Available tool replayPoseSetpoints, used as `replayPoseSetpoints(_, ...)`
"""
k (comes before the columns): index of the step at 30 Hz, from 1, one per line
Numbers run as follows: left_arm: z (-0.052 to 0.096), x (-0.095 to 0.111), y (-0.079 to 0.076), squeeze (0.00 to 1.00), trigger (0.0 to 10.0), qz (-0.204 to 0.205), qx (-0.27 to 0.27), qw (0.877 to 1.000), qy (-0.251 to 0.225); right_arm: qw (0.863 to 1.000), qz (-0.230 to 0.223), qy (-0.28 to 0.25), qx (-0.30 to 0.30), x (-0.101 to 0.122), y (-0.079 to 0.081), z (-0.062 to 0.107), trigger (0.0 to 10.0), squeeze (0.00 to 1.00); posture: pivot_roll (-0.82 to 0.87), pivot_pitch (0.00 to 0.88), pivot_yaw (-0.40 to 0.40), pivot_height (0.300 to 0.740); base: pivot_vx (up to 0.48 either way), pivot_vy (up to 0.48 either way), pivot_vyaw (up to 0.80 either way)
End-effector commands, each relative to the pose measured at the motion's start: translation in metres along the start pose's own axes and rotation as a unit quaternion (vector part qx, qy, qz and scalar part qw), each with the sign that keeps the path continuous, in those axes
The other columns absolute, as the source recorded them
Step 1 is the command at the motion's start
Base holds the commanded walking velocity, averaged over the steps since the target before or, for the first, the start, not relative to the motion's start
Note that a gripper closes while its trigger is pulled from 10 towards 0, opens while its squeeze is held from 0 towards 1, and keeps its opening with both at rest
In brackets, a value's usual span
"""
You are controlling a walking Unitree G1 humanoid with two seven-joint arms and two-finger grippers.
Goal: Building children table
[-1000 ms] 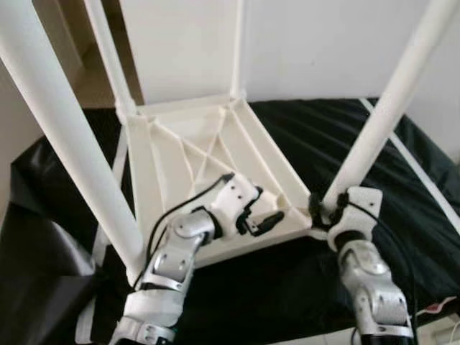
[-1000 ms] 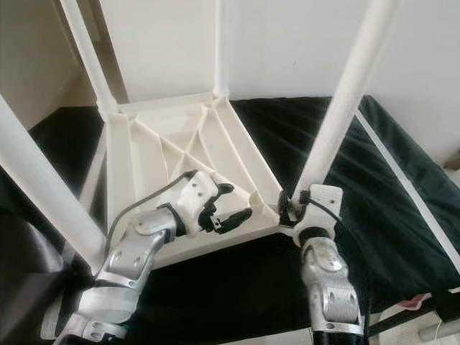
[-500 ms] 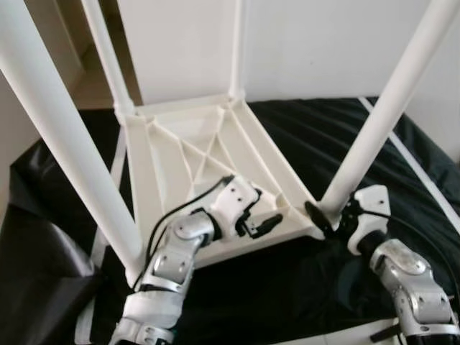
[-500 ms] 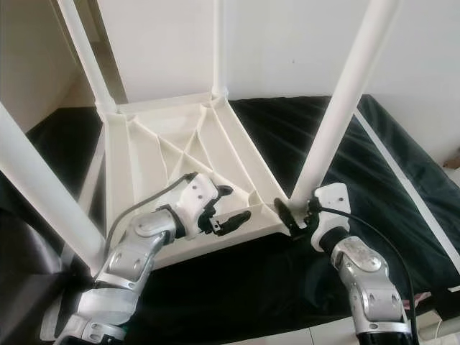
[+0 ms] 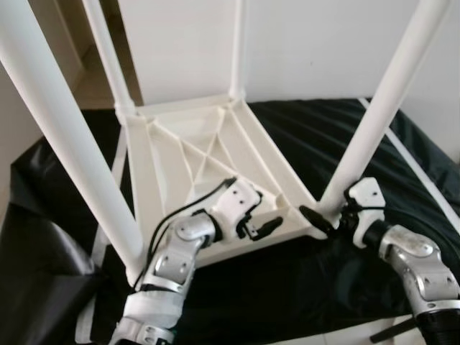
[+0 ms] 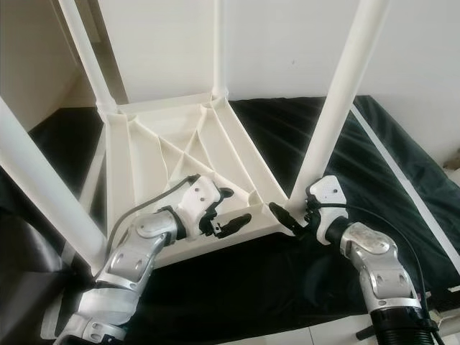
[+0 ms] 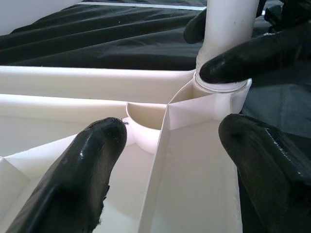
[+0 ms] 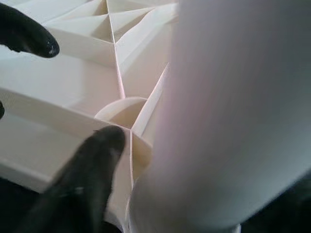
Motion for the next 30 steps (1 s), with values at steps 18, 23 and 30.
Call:
replayPoseSetpoints(18,0.0,-0.003,0.014,0.0,10.0,0.003,0.074,0.997,-0.002,1.0,-0.017,0.012,-0.003,-0.011,0.013,0.008,10.0,0.0,-0.07,0.005,-0.015,0.74,0.0,0.0,0.0)
replayPoseSetpoints(23,0.001,-0.003,0.014,0.0,10.0,0.006,0.073,0.997,-0.002,0.999,-0.025,0.012,-0.019,-0.012,0.013,0.008,10.0,0.0,-0.07,0.007,-0.014,0.74,0.0,0.0,0.0)
replayPoseSetpoints(30,0.001,-0.005,0.013,0.0,10.0,0.007,0.071,0.997,0.0,0.988,-0.07,0.03,-0.135,-0.017,0.008,0.004,10.0,0.0,-0.08,0.0,-0.011,0.74,0.0,0.0,0.0)
Point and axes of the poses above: a point about 5 cm out from each wrist's last joint towards the gripper, its own z axis pointing back from the gripper into the wrist, its own x axis along the axis of the wrist's last joint, y = z × x, the point moved 5 cm from there along -z, pointing out of the wrist towards the gripper, and after that the axes turned 6 degrees about z, right-handed, at the moved point
